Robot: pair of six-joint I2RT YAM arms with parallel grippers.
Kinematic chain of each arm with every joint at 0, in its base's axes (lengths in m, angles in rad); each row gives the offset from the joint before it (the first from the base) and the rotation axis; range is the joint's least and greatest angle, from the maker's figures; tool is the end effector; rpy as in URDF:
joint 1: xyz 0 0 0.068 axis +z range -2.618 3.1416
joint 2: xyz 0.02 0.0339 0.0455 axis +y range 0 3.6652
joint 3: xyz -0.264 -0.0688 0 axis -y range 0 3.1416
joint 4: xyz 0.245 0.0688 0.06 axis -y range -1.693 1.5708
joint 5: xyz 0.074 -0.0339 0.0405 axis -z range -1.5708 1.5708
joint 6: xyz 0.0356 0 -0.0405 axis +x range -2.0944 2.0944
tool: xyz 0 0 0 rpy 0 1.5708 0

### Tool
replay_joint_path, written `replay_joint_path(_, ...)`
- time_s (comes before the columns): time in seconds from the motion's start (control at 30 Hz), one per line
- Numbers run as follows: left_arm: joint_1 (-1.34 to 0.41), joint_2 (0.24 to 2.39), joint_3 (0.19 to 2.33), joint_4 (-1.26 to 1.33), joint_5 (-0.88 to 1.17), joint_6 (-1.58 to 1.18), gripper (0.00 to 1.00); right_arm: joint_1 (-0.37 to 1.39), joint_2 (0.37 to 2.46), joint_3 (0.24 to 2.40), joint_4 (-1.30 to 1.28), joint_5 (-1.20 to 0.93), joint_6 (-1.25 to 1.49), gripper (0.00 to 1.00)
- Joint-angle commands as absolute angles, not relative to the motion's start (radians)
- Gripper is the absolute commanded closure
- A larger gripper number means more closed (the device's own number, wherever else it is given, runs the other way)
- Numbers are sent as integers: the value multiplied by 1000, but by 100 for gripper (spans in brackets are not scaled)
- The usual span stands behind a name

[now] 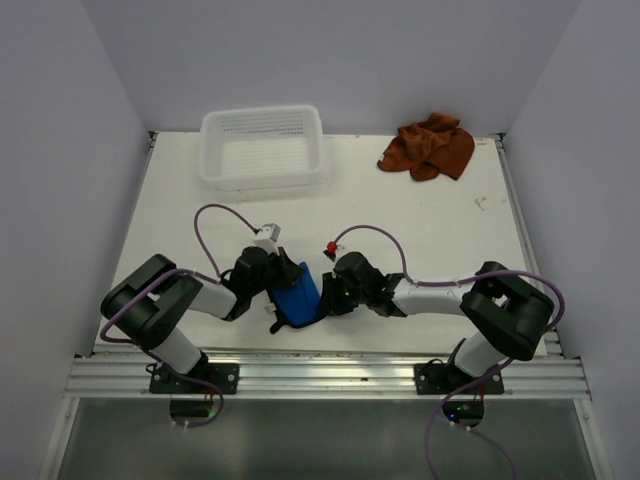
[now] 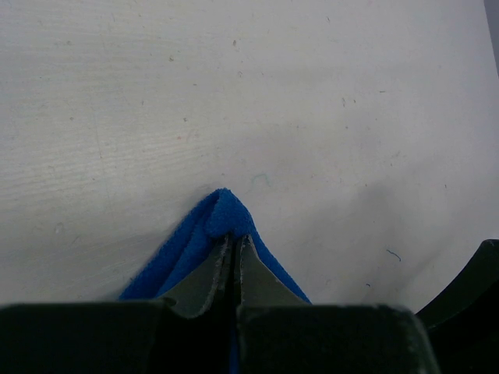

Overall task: Roll the towels
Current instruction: Roll the towel

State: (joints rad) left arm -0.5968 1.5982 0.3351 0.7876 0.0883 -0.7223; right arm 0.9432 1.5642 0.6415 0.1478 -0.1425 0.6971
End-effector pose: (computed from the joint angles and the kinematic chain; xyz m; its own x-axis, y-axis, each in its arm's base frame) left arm 0.2099 -0.1464 0.1120 -0.6971 -0.3225 -0.6404 0.2183 0.7552 -0.6181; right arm 0.1674 0.2394 0.1420 -0.8676 -0.1138 -0.4840 -0.3962 0.7463 0.5349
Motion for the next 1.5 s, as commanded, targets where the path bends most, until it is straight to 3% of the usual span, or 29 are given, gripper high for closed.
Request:
replay_joint_path(0.0, -600, 1600, 316, 664, 31, -687, 100, 943, 1569, 629, 170, -160, 690, 84)
replay_joint_path(0.17, -600, 1577, 363, 588, 11, -675, 100, 943, 1559, 630, 144, -146, 660, 98)
replay_joint_path(0.2, -600, 1568, 371, 577, 9, -670, 96, 943, 1557, 629, 144, -146, 655, 100)
replay_joint_path(0.53, -595, 1505, 501, 405, 5, -673, 73, 962, 1536, 607, 124, -100, 634, 100)
replay_joint_path(0.73, -595, 1421, 569, 270, 14, -683, 63, 1029, 1467, 633, 36, 96, 598, 100)
replay_joint_path(1.0, -595, 1344, 621, 164, 47, -695, 60, 1141, 1460, 707, -64, 298, 569, 100)
replay_joint_path(1.47, -595, 1258, 506, 218, 152, -765, 60, 1294, 1535, 798, -186, 541, 514, 100)
